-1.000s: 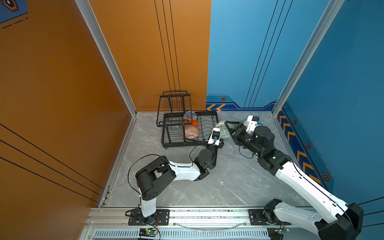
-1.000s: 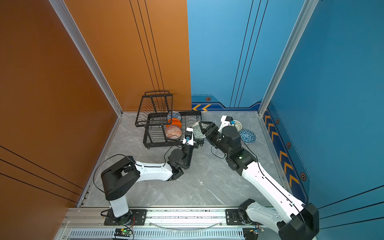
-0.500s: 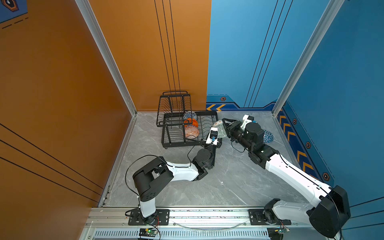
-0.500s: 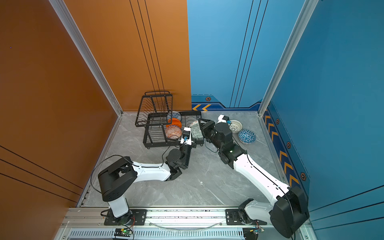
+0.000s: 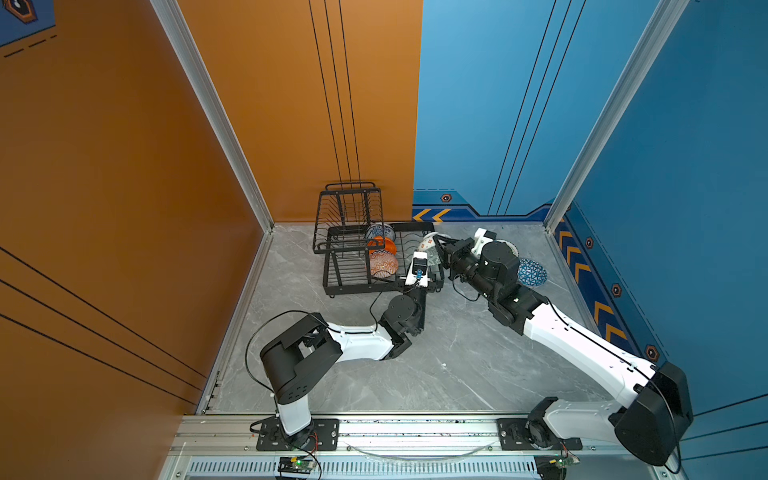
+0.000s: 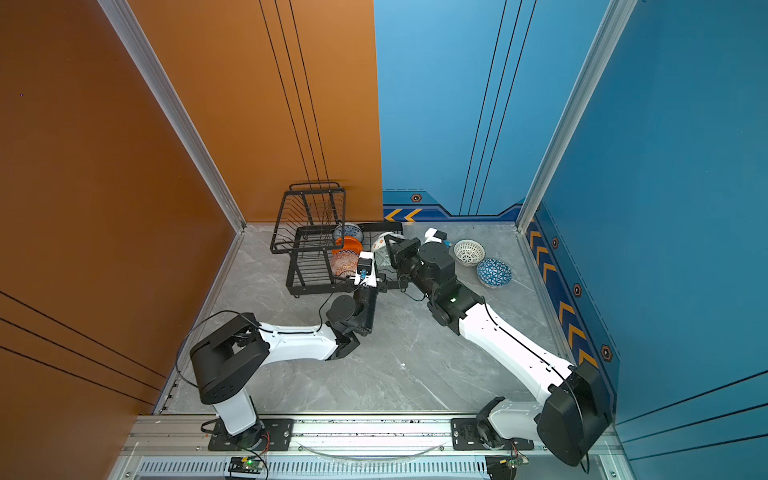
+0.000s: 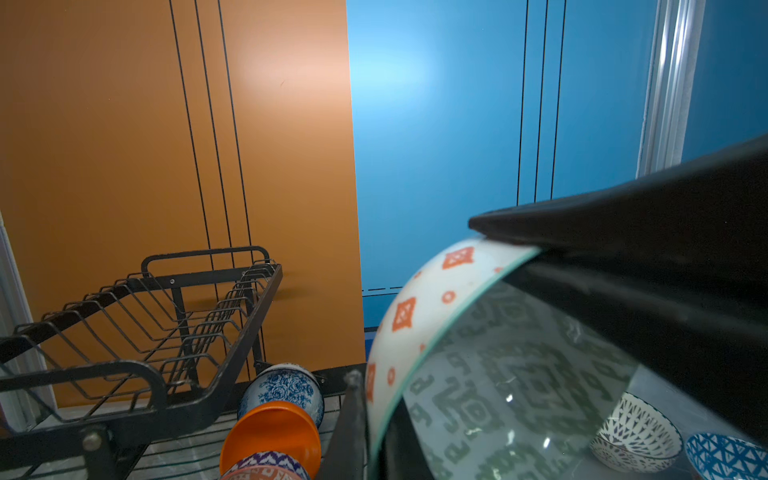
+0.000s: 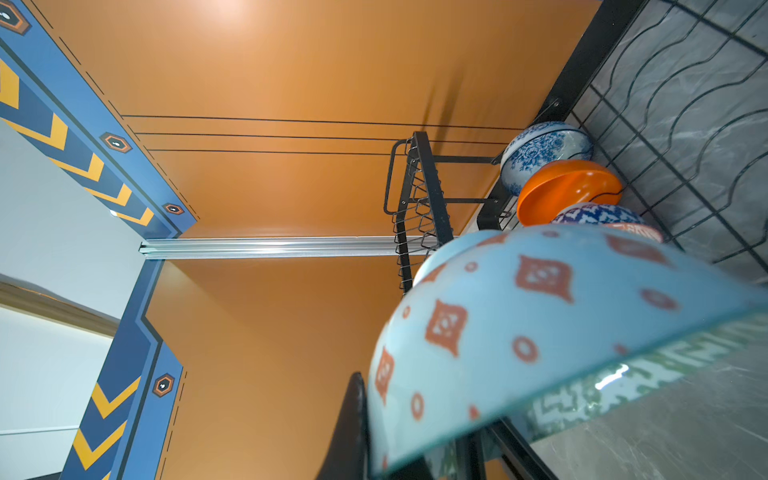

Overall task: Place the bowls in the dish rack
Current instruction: 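Grasp the bowl rim with the right gripper beside the left gripper, then carry the bowl to the rack with the right gripper while the left arm moves off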

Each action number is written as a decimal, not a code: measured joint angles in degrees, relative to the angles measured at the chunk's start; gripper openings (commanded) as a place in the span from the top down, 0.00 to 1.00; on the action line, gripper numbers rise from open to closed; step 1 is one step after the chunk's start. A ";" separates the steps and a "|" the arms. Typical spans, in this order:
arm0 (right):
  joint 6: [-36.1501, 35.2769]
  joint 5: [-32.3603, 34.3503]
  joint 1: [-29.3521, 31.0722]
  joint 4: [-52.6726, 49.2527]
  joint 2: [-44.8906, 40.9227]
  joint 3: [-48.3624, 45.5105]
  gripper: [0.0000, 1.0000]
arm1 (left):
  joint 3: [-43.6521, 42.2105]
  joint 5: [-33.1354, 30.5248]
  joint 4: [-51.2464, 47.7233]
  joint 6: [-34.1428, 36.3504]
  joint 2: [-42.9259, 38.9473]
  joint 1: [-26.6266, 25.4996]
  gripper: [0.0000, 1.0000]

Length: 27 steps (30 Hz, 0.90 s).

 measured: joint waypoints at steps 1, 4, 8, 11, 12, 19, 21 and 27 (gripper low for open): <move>0.00 0.00 0.02 0.13 0.09 0.00 1.00 | 0.00 0.00 0.00 0.00 0.00 0.13 1.00; -0.15 0.02 0.11 0.31 0.44 0.22 1.00 | -0.02 0.00 -0.07 -0.04 0.00 0.28 0.95; -2.84 0.50 0.13 0.02 0.55 0.66 1.00 | -0.96 0.74 -0.17 0.74 -1.27 0.33 0.75; -5.11 0.96 -0.07 0.02 0.81 0.72 1.00 | -2.01 1.20 -0.31 1.31 -3.06 0.24 0.36; -5.79 1.11 -0.31 0.09 0.96 0.72 1.00 | -2.36 1.31 -0.07 1.38 -3.72 0.24 0.07; -9.53 1.11 -3.39 0.98 2.62 0.72 1.00 | -7.19 1.66 1.29 -0.33 -9.35 0.15 0.02; -10.21 0.92 -4.28 1.84 3.58 0.74 1.00 | -9.68 1.99 1.27 -1.14 -11.32 0.11 0.02; -10.32 -1.66 -6.82 8.72 9.57 0.74 1.00 | -14.56 5.46 -10.49 -7.56 -22.84 0.79 0.02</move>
